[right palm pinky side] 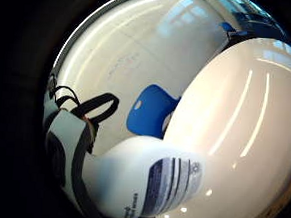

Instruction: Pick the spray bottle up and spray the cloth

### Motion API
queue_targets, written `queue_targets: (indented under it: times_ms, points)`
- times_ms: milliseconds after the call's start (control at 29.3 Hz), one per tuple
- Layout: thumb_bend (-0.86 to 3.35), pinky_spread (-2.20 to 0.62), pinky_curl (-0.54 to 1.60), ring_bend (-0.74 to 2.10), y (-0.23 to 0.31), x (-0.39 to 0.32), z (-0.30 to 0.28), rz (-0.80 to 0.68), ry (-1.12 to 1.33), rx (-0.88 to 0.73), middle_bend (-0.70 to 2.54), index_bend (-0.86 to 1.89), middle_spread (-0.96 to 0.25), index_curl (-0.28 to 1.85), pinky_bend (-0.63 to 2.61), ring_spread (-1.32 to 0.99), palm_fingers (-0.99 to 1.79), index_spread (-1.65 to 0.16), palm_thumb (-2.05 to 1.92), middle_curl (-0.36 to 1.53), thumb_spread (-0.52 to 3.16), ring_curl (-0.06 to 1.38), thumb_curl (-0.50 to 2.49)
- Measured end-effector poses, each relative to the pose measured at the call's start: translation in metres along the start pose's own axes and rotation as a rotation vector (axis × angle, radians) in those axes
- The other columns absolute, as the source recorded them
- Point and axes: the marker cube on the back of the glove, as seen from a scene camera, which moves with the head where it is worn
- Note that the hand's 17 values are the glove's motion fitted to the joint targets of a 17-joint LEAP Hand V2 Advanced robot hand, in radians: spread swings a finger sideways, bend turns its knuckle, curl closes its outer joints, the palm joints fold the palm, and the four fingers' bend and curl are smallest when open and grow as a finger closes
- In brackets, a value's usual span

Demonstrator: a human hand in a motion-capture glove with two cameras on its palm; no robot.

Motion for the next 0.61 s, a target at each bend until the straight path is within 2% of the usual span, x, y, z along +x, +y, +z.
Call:
queue_targets:
  times_ms: [409, 614]
  points:
    - [-0.05, -0.26, 0.42, 0.68, 0.017, 0.016, 0.009, 0.105, 0.011, -0.109, 0.67, 0.24, -0.19, 0.59, 0.47, -0.19, 1.28, -0.28, 0.87, 0.54, 0.49, 0.45, 0.83]
    - [-0.06, -0.14, 0.37, 0.64, 0.014, 0.021, 0.004, 0.081, 0.108, -0.137, 0.68, 0.19, -0.18, 0.55, 0.25, -0.19, 1.16, -0.29, 0.77, 0.52, 0.68, 0.44, 0.75]
